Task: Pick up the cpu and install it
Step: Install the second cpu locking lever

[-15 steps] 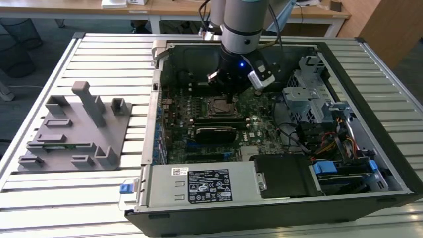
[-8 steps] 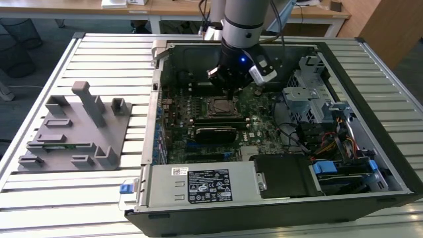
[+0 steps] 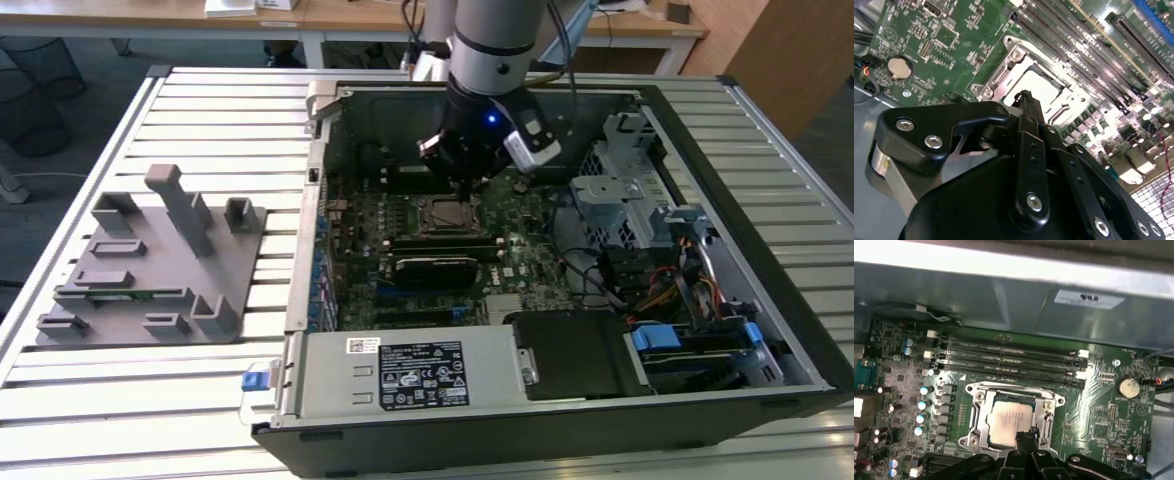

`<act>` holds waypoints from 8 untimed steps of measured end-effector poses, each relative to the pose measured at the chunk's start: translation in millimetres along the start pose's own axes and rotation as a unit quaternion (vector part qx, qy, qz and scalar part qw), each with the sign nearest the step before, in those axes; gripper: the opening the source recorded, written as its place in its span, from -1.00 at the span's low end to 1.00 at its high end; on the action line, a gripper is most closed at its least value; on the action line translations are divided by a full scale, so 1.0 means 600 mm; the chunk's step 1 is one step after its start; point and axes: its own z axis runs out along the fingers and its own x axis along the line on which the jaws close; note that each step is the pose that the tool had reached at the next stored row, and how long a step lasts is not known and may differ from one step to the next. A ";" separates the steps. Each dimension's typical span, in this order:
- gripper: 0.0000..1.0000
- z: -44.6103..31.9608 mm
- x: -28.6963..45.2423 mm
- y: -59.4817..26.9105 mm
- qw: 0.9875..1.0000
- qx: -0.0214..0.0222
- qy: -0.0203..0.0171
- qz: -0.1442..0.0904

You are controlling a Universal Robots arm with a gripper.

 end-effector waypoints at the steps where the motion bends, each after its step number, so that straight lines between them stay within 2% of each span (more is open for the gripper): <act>1: -0.79 0.000 0.000 -0.003 1.000 0.000 0.000 0.000; 8: -0.79 -0.001 0.003 -0.024 1.000 0.000 0.000 0.000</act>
